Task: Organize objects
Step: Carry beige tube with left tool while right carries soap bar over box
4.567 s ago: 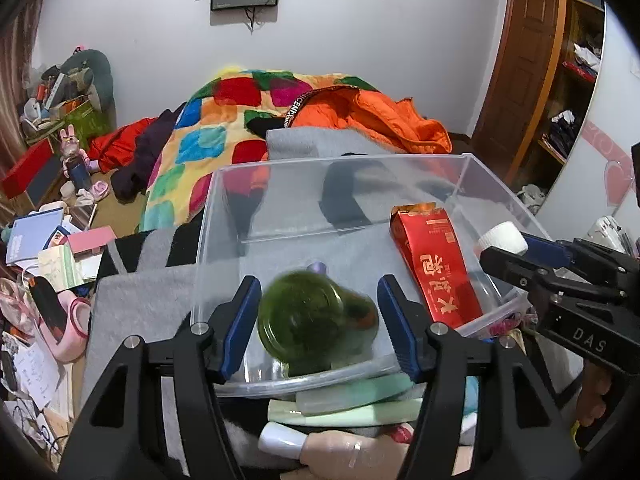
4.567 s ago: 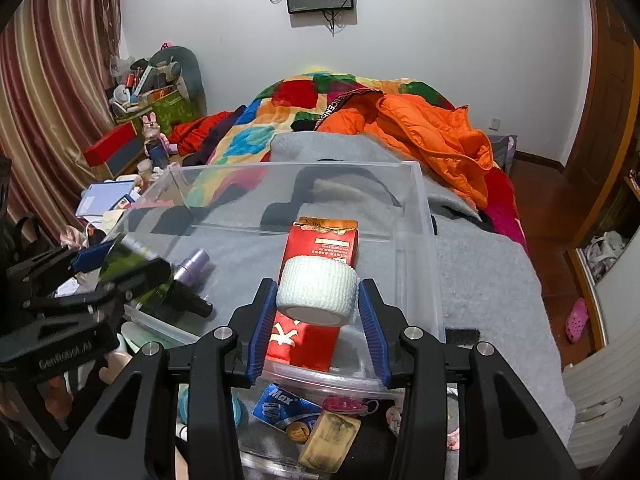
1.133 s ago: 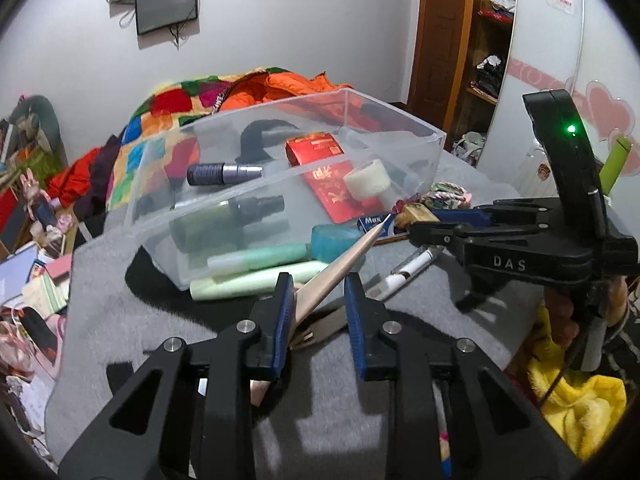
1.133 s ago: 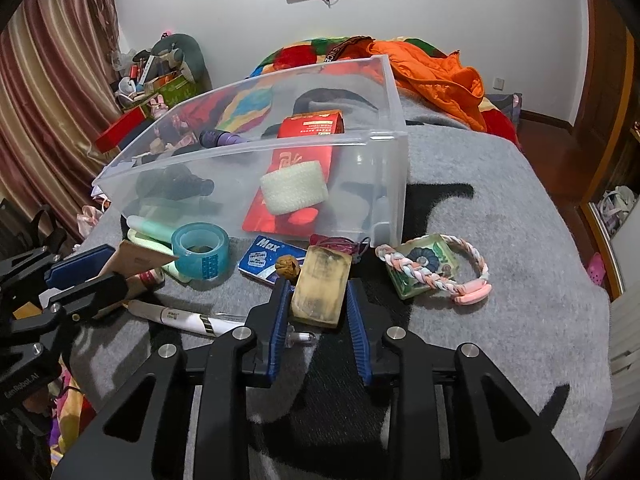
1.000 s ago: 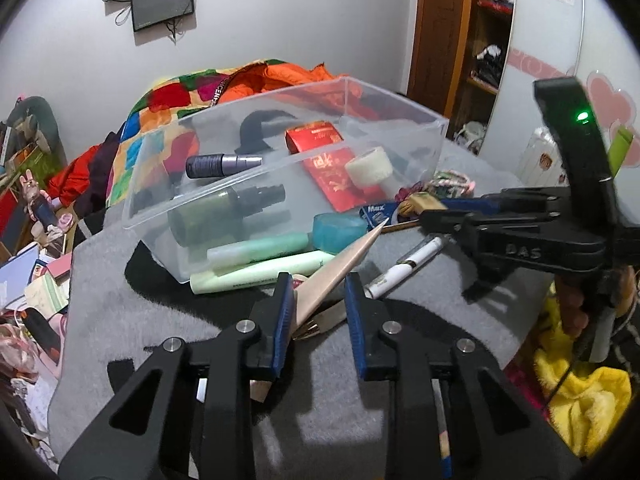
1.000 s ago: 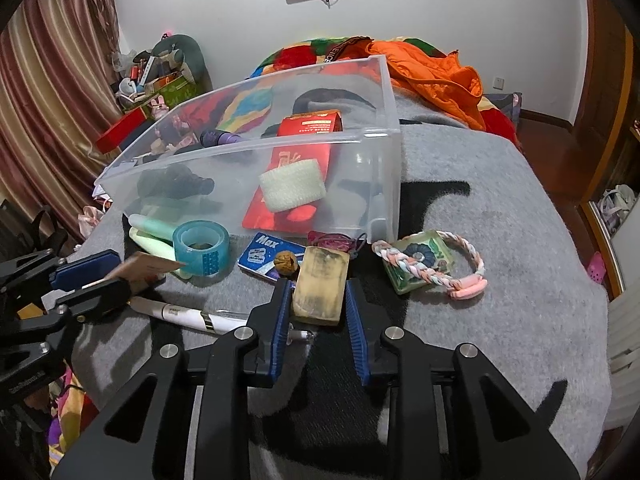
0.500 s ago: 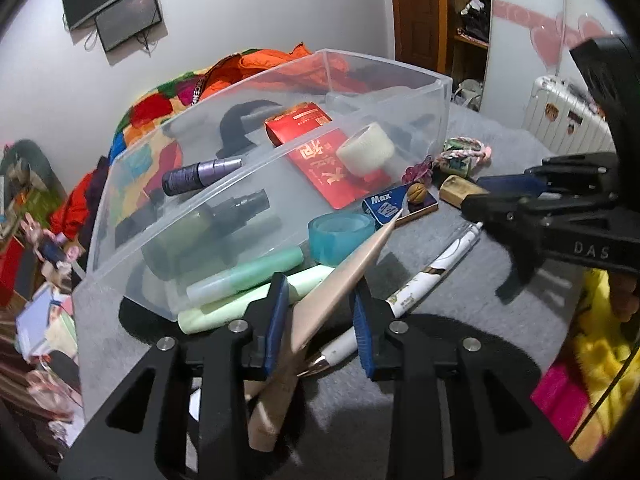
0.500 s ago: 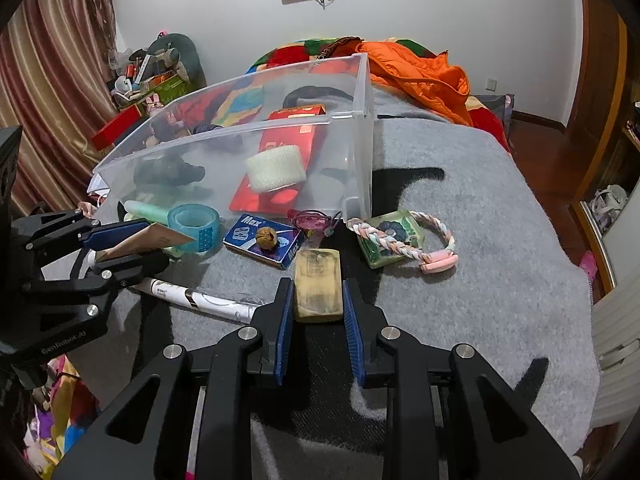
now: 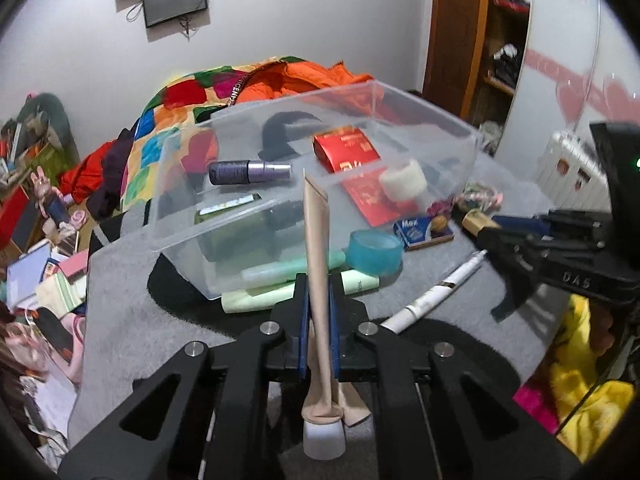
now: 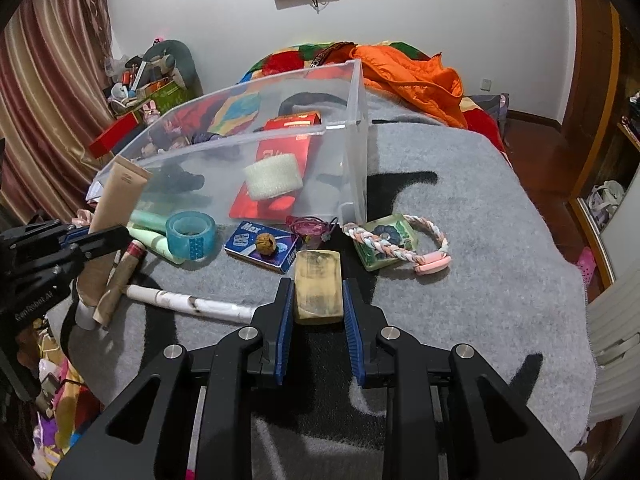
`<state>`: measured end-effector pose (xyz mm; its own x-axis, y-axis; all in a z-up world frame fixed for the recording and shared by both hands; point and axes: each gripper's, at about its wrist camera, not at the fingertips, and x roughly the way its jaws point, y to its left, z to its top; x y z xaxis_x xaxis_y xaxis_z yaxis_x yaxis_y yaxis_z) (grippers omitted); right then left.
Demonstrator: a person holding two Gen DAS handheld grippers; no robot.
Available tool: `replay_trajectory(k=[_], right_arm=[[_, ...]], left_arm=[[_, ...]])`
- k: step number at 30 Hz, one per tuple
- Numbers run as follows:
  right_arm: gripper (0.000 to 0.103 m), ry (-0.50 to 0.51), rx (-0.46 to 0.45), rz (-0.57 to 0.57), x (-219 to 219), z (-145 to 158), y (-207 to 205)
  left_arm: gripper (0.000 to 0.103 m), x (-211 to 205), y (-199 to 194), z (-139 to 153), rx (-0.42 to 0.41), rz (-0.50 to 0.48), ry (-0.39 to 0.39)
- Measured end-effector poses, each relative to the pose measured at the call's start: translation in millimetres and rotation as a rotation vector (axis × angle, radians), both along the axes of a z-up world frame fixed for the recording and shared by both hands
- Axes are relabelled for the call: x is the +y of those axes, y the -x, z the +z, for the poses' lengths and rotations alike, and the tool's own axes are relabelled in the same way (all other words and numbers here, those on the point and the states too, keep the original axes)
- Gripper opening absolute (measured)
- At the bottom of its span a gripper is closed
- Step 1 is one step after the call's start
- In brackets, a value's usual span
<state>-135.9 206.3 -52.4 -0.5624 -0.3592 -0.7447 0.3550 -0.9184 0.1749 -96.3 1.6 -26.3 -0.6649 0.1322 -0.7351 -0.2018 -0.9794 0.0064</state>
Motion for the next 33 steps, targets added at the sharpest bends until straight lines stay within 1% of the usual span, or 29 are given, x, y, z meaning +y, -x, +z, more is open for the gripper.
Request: replay_trajectory(k=[5,9,11,18,33], right_arm=[[0.022,0.012,0.024,0.001,-1.1,11.7,-3.5],[0.022,0.025,0.046,0.005,-1.4,22.4,-6.6],[0.022,0.030,0.062,0.008,-2.5,28.6,-8.2],[0.022,0.045,0.111,0.025,-10.7,48.3,-10.2],[0.022,0.073,0.204,0.046,-28.4,82.5,-0.8]], left_arm=[[0.008,0.1,-10.6,10.7,0.032,0.001,-0.031],[0.008,2.5,-14.1,19.3,0.056,0.002,-0.033],[0.008,2.1,-16.0,23.8,0.065,0.007,-0.046],[0.008,-4.2,-17.5,40.8,0.101,0.028,-0.093],[0.008,-8.8,-9.4,78.3,0.190,0.045,-0.133]])
